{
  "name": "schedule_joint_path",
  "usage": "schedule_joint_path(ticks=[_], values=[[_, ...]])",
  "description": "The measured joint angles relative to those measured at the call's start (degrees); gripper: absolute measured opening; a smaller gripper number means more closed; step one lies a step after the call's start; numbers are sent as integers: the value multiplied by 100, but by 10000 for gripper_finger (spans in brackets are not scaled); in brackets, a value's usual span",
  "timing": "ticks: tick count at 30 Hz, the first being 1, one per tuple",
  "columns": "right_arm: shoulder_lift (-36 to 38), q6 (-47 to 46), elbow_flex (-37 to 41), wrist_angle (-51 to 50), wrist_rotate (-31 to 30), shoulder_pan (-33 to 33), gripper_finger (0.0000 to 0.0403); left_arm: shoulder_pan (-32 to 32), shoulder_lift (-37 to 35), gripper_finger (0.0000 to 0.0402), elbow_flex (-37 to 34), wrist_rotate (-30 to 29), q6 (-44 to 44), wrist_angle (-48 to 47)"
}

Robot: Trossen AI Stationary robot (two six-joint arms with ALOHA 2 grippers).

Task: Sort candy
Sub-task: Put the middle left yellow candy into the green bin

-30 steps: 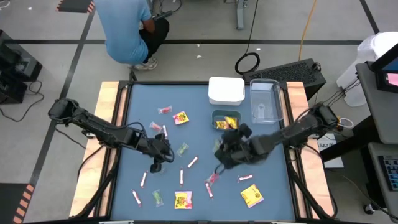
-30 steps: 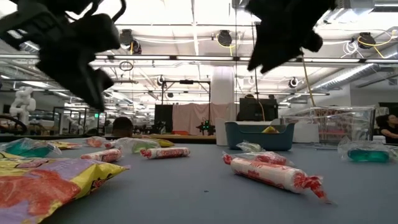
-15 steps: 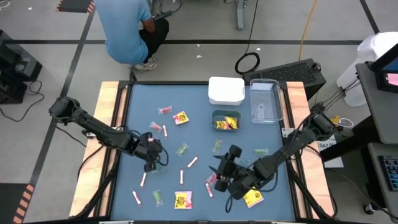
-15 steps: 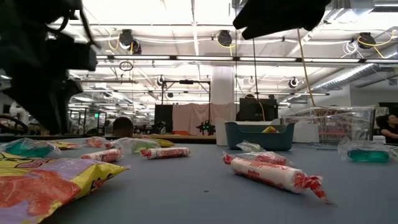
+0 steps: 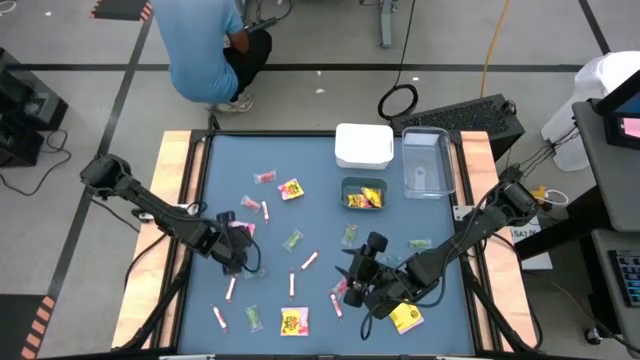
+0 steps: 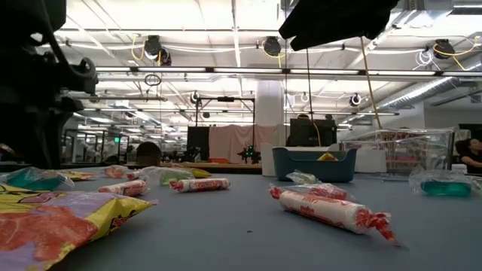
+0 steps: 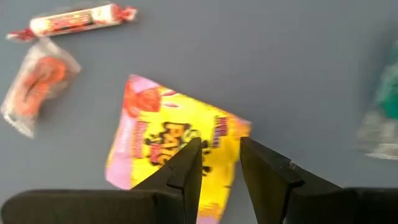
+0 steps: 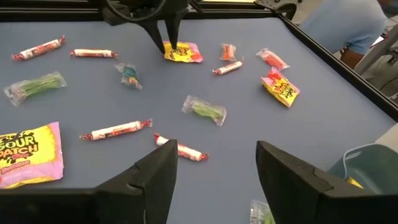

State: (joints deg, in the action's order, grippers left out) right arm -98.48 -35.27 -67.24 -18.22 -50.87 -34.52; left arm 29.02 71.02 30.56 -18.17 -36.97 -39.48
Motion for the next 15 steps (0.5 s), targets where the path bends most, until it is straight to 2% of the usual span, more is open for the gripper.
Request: schedule_joint_path(ticks=[9,15], values=[[0,6,0,-3,2,0,208,0,-7,116,-342,-44,33,53],[0,7,0,-2,0,2,208,-2,-4,116,-360,-98,538,414]])
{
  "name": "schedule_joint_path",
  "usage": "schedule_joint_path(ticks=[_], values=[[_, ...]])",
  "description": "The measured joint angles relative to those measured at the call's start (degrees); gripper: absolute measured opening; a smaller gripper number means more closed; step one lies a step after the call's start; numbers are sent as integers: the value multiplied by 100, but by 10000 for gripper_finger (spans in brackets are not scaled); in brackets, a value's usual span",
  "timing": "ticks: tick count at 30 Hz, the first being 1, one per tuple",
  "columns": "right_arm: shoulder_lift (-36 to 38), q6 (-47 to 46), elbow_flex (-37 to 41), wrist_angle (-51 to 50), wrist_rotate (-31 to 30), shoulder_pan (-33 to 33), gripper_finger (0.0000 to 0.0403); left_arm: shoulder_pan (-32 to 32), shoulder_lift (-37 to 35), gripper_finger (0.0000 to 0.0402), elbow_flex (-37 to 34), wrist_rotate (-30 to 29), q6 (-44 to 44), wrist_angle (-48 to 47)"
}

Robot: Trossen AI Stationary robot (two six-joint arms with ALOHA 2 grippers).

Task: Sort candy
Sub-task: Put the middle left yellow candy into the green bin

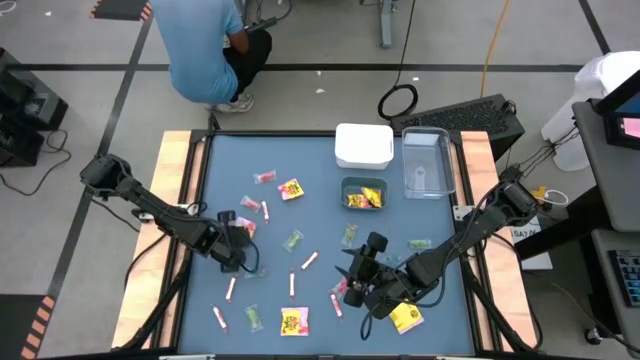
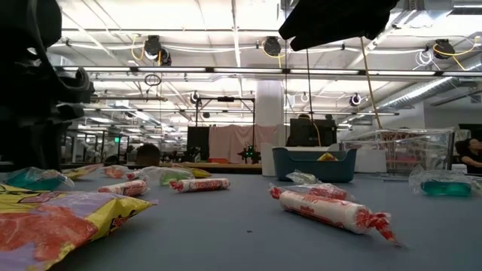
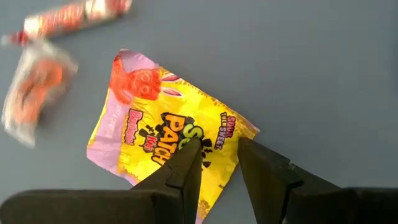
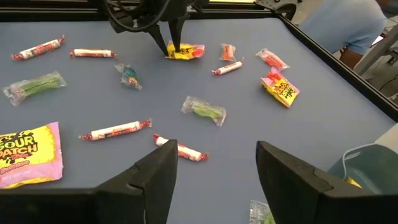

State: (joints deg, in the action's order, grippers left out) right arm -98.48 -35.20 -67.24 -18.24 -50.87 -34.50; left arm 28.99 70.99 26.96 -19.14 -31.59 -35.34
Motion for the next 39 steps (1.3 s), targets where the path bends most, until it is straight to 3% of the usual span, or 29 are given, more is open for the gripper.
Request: schedule_joint_path(ticks=[5,13,23,29,39], values=[[0,-4,0,0,2,0,208,-4,4,96,-2,41,277,224],[0,2,0,-2,0,0,208,-4,4,8,32,168,542,223],[1,29,0,-2,0,1,208,203,4,8,422,366,272,87],[2,35,0,-2,0,2,208,375,4,44,343,31,37,81],[2,85,0,-2,8,2,208,529,5,172,-38,-59,-153,489]])
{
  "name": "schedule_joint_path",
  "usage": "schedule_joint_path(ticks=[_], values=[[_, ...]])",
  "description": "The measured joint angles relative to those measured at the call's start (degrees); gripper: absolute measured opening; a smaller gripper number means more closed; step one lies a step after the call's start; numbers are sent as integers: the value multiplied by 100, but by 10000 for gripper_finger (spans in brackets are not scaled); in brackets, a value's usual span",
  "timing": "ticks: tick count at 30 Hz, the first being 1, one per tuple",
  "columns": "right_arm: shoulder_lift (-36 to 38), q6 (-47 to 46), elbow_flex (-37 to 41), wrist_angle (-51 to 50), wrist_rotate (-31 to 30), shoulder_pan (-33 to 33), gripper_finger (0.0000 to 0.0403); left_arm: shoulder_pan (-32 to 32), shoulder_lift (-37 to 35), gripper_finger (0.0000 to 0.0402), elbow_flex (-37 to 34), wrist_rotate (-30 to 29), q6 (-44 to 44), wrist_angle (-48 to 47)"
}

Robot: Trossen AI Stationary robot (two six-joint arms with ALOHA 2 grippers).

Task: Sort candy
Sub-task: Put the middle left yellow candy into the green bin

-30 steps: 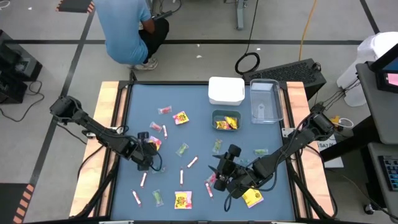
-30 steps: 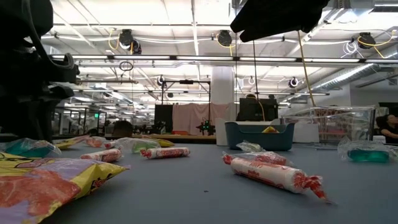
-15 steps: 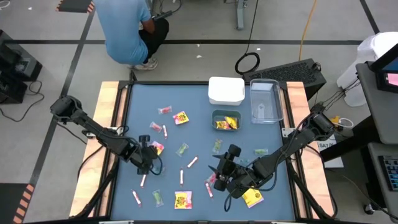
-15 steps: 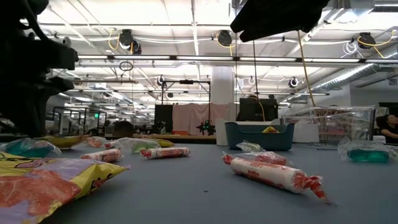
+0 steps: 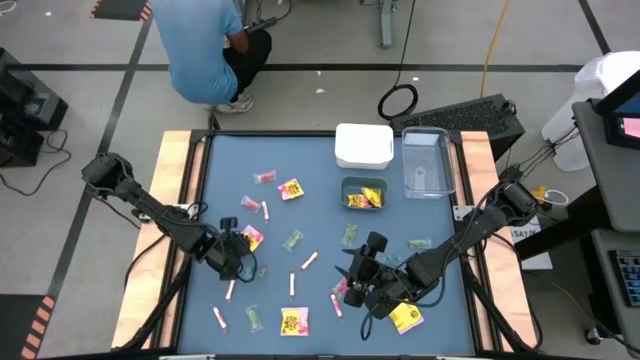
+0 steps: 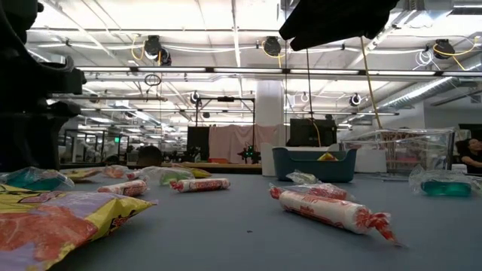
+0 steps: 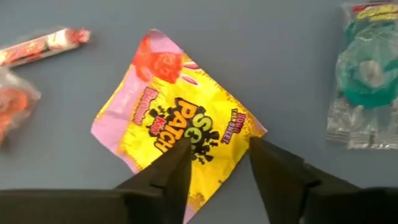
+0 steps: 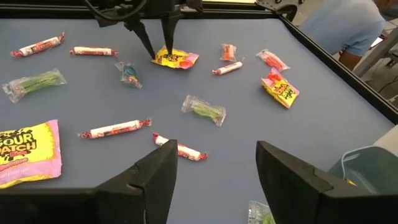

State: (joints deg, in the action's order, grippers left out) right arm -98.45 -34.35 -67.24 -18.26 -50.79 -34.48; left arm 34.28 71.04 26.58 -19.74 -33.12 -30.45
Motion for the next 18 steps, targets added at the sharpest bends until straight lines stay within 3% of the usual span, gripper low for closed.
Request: schedule_joint_path(ticks=[3,6,9,14,18], values=[[0,-16,0,0,11,0,208,-2,0,181,-136,75,217,307],[0,-75,0,2,14,0,208,-21,-15,166,-268,215,240,469],[0,-83,0,4,14,0,208,-17,-17,126,-299,334,240,492],[0,-94,0,7,9,0,208,-13,-10,23,-303,473,733,651],[0,-94,0,27,9,-2,208,-13,-2,12,-230,465,990,620]])
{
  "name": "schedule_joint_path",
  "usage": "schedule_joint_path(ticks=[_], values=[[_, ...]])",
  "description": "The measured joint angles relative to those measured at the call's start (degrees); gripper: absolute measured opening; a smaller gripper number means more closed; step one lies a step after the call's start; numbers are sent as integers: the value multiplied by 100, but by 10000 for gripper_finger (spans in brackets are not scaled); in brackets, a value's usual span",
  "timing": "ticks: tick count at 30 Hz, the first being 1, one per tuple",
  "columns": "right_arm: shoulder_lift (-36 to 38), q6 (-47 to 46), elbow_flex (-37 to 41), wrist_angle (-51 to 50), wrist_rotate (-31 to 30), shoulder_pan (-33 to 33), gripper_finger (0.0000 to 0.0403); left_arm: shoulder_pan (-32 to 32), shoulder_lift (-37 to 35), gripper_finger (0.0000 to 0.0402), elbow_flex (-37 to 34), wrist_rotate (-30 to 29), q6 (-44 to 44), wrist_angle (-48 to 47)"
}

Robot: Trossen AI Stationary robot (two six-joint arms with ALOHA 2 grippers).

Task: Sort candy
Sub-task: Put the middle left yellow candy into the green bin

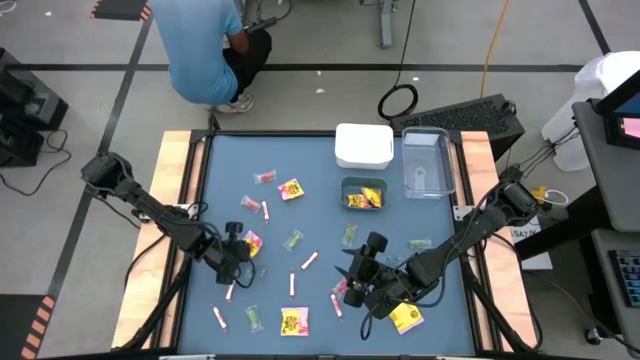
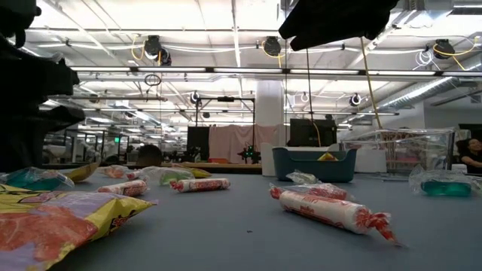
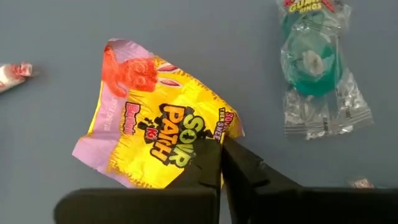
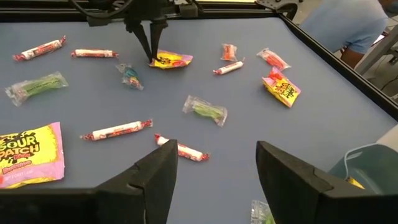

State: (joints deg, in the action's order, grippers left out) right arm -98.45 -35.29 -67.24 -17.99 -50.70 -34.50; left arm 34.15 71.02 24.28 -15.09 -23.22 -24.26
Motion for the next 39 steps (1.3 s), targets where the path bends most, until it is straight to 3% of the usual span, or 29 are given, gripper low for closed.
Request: schedule_joint_path(ticks=[10,20,28,33,39], values=[[-588,485,2,1060,-141,178,208,-9,-245,4,523,-124,426,-99],[-1660,3307,-186,3984,375,556,209,0,-781,4,871,-53,1313,135],[-2542,4840,-1407,3597,841,968,209,1,-848,4,882,735,2371,994],[-2822,5028,-1919,3588,1738,1262,209,0,-846,4,882,761,2395,962],[-2874,5125,-1976,3575,2527,1429,205,0,-848,4,882,853,2406,976]])
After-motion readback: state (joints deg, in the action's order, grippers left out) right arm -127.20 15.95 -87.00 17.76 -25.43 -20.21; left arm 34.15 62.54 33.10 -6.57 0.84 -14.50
